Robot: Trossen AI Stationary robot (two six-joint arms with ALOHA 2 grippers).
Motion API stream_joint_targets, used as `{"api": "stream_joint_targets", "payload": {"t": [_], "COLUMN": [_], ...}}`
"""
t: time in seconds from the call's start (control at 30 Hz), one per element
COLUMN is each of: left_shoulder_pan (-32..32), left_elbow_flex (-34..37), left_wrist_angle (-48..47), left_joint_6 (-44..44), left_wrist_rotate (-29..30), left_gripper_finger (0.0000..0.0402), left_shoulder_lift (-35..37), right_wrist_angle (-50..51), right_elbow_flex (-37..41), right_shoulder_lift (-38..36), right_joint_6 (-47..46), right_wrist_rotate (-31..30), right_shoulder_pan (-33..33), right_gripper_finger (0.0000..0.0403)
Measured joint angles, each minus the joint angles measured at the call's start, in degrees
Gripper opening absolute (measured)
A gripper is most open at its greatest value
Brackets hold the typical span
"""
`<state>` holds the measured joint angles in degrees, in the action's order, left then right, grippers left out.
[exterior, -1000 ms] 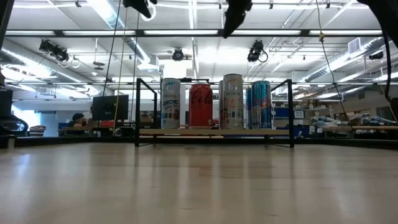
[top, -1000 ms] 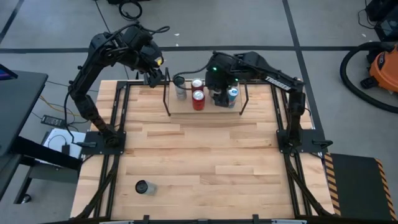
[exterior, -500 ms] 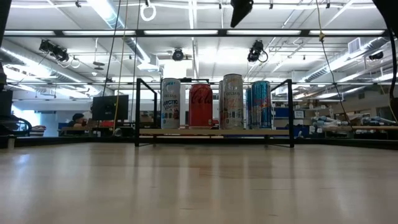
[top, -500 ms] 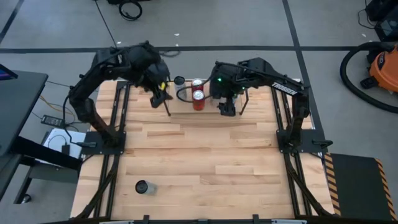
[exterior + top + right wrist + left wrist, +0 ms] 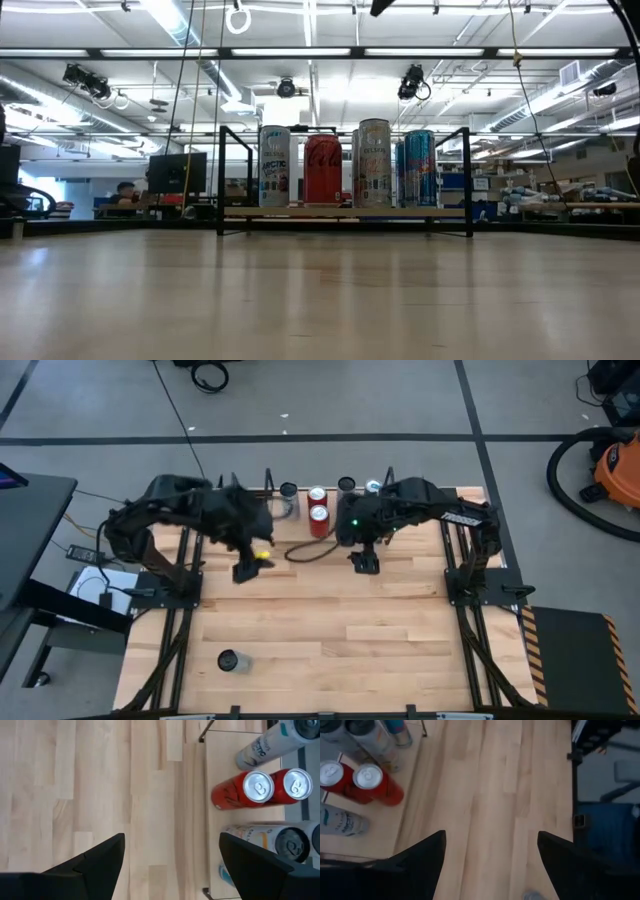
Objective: Place canned beverage on shelf
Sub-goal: Put the white-blue soda can aligned with the other white-blue soda can on the shelf
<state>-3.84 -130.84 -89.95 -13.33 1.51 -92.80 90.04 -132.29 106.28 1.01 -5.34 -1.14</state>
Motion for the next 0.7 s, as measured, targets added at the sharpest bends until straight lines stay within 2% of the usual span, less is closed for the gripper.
{"api": "stream_joint_targets", "payload": {"t": [0.2, 0.5, 0.7], "left_shoulder_pan": [-6.5, -14.0, -20.2], "left_elbow_flex": [12.2, 29.3, 41.4], "left_wrist_angle": [-0.2, -0.1, 0.9], "left_joint_6": [-7.4, -22.5, -28.9], "left_wrist_rotate": [6.3, 6.5, 6.4], "left_gripper_finger": [0.0316, 0.0316, 0.0316], "left_shoulder_lift": [7.3, 16.0, 18.1], "right_wrist_angle": [0.0, -1.5, -2.1], "right_elbow_flex": [0.0, 0.0, 0.0], "right_shoulder_lift": [0.0, 0.0, 0.0], "right_joint_6": [-1.5, -5.9, -10.3], "right_wrist_rotate": [-3.0, -4.1, -4.3], "right_shoulder_pan": [-3.3, -4.5, -4.5], "right_gripper_finger": [0.0332, 0.0332, 0.0332]}}
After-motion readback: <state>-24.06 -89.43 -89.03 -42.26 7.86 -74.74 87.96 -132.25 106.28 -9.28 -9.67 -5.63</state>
